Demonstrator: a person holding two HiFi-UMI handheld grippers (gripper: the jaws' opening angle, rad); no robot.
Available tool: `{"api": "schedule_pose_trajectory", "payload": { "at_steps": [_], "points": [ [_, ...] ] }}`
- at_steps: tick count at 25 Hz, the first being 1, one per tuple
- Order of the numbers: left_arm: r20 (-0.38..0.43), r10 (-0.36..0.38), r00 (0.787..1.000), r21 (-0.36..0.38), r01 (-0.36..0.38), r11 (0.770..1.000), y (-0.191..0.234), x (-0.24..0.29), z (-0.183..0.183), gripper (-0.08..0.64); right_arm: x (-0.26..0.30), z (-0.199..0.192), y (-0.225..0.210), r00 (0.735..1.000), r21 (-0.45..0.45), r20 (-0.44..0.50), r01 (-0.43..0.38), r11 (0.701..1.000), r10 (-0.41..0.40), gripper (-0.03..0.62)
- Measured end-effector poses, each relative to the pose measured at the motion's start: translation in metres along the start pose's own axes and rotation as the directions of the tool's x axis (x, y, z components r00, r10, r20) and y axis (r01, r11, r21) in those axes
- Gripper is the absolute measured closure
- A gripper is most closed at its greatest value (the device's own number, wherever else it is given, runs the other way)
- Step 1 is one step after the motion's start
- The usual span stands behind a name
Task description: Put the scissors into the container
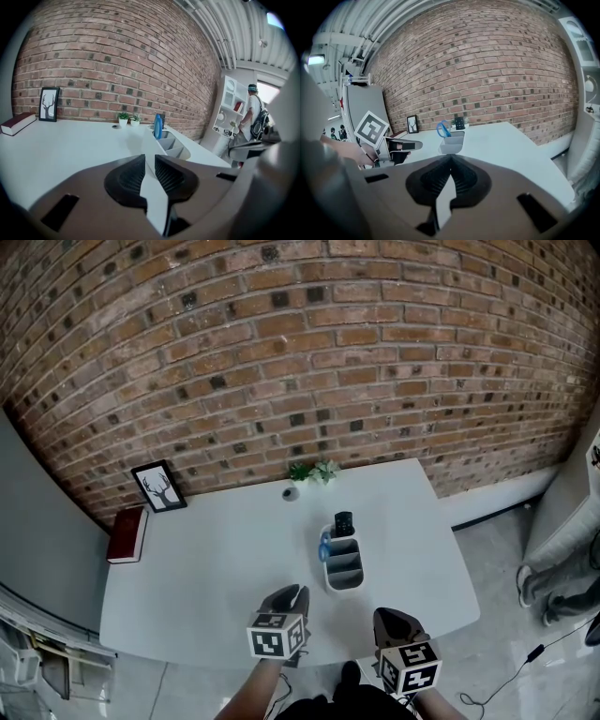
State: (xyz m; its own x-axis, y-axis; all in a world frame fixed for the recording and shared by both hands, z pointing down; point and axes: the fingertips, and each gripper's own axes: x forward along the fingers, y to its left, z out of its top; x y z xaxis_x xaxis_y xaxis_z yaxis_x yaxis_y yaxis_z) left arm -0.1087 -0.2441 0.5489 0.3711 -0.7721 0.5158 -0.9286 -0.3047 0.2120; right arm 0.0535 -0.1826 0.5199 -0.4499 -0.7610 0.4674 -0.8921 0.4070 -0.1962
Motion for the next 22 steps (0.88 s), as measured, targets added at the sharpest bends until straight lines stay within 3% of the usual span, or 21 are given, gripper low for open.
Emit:
{"api": "schedule_pose_trajectory", "payload": {
  "at_steps": [22],
  "points": [
    [0.028, 0.046, 0.999, -0.047, -0.045, 0.998, 0.013, -0.041, -0.019, 0.535, 0.010, 0.001, 0.007, 0.999, -0.018, -0.013, -0.031, 0.999, 0.030, 0.592]
  ]
}}
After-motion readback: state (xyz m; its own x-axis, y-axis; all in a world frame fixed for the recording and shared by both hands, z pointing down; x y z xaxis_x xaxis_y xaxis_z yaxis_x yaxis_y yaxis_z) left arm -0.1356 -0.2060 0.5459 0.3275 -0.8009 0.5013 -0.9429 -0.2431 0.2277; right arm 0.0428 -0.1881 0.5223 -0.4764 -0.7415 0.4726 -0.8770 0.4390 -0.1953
